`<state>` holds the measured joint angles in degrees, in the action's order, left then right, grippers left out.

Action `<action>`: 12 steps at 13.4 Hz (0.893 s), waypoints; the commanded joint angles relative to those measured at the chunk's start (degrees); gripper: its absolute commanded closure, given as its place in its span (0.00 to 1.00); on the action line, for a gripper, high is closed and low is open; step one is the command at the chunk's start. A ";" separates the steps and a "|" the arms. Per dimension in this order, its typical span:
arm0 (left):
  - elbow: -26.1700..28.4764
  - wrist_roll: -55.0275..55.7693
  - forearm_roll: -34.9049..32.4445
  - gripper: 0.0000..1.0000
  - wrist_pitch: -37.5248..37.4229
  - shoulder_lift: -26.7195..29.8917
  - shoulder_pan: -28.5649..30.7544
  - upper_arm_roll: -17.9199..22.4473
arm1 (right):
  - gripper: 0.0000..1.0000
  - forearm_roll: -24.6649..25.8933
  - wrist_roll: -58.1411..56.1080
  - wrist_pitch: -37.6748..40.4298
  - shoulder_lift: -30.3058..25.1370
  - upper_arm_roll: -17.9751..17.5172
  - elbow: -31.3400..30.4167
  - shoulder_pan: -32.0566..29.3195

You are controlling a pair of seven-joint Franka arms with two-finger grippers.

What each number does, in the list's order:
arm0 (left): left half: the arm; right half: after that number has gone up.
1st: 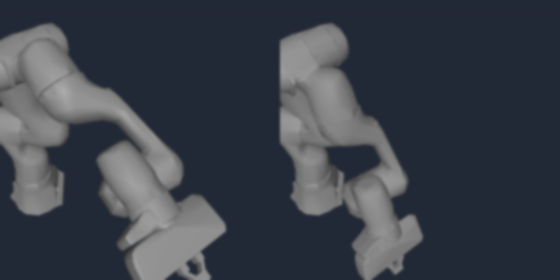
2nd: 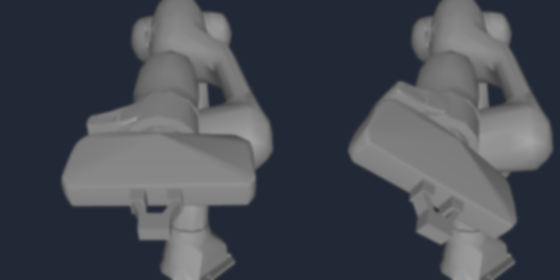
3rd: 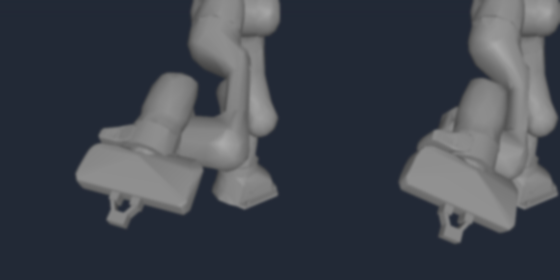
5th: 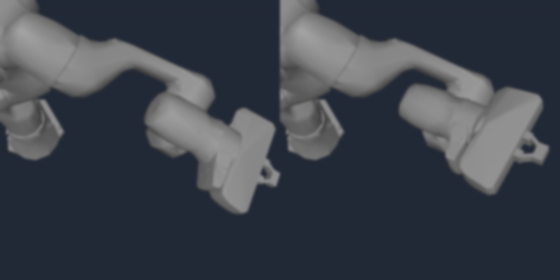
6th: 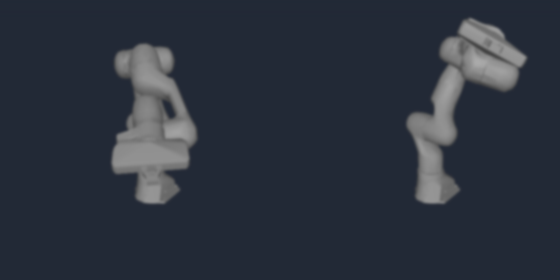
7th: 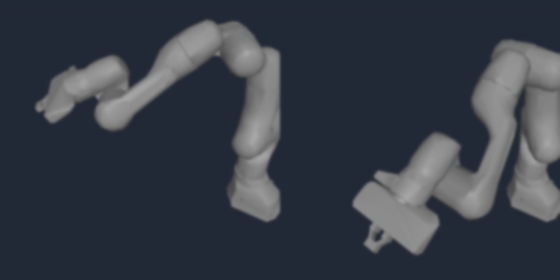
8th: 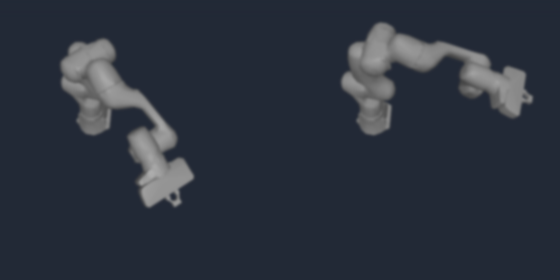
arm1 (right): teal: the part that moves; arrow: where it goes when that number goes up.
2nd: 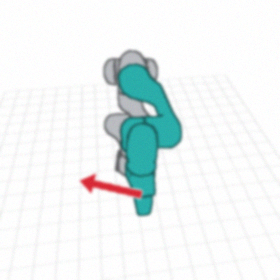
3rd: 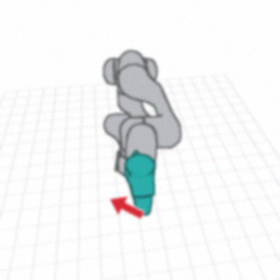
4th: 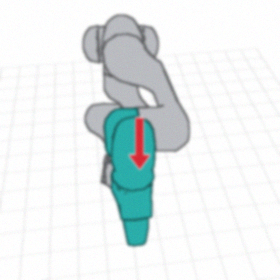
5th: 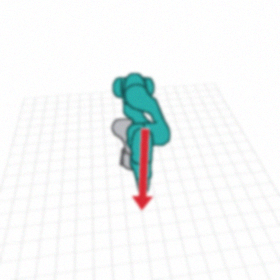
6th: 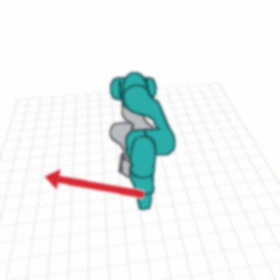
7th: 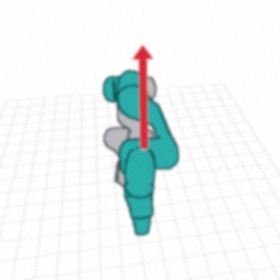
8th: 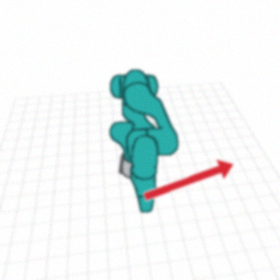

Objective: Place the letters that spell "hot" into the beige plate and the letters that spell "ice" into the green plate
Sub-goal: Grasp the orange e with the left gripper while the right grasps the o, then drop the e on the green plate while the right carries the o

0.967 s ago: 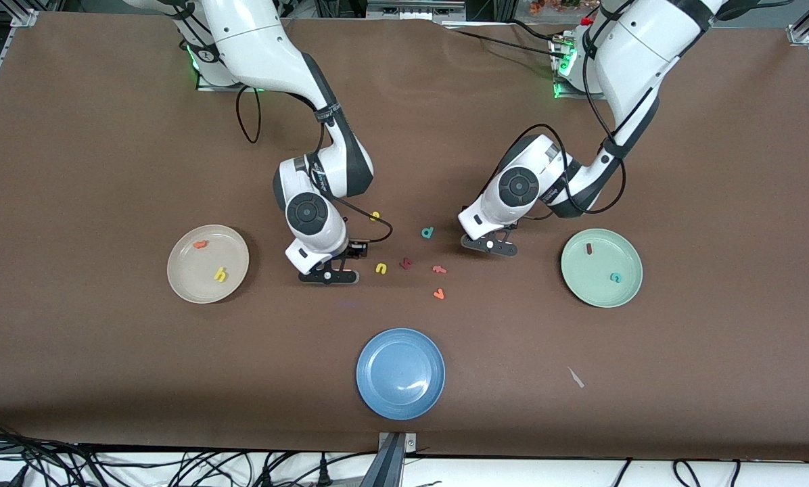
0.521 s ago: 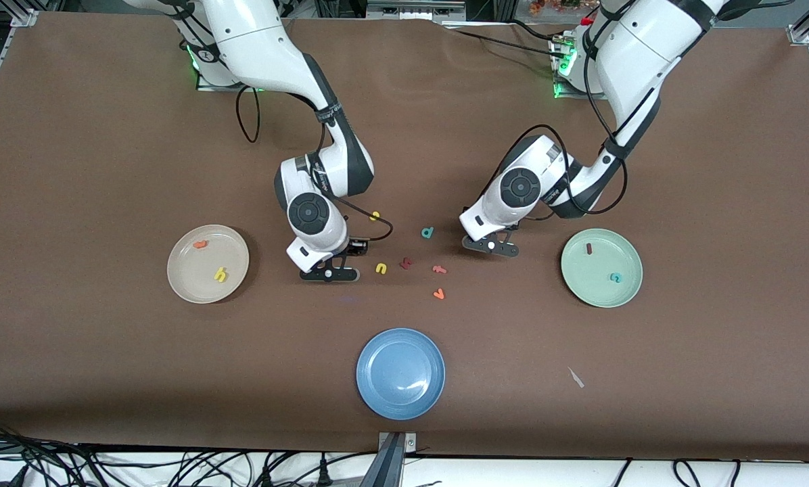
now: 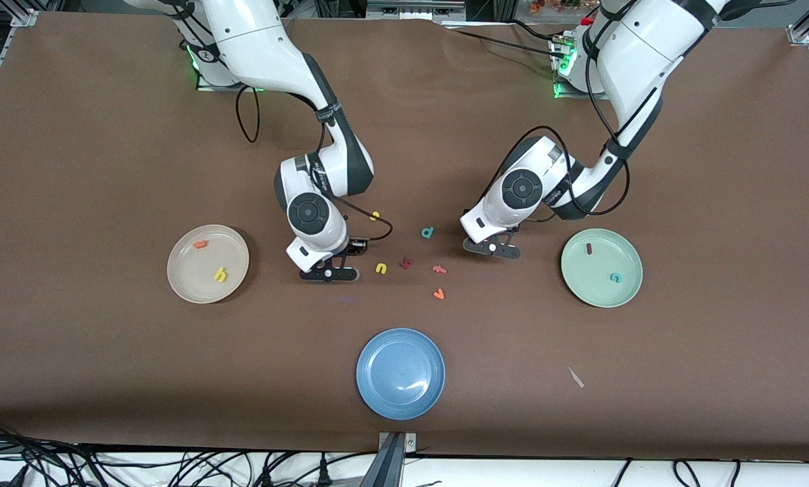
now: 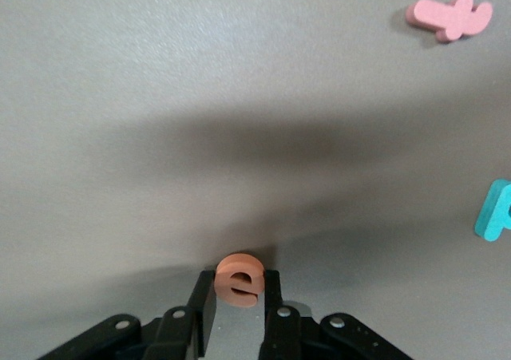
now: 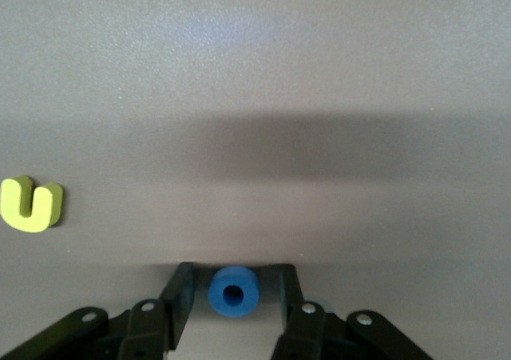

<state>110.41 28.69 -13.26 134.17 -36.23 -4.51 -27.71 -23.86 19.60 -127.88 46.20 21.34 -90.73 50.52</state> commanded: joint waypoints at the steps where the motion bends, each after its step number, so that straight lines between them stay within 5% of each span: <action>1: -1.60 -0.99 -2.03 1.00 -5.13 2.65 2.04 -0.50 | 0.58 -1.10 -0.18 0.08 -0.58 -0.07 -0.85 0.28; 6: -7.57 -18.19 -0.89 1.00 -16.83 3.80 8.89 -0.86 | 0.72 -1.10 -0.09 0.00 -0.67 -0.07 -0.85 0.28; 12: -6.61 -40.97 1.39 0.99 -17.36 3.54 20.06 -0.68 | 0.77 -1.10 -0.26 0.08 -0.67 -0.16 -0.59 0.28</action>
<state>103.06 -6.77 -13.08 117.66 -32.76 13.31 -27.75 -23.86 19.64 -127.78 46.01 21.40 -90.73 50.53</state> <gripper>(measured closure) 0.744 0.718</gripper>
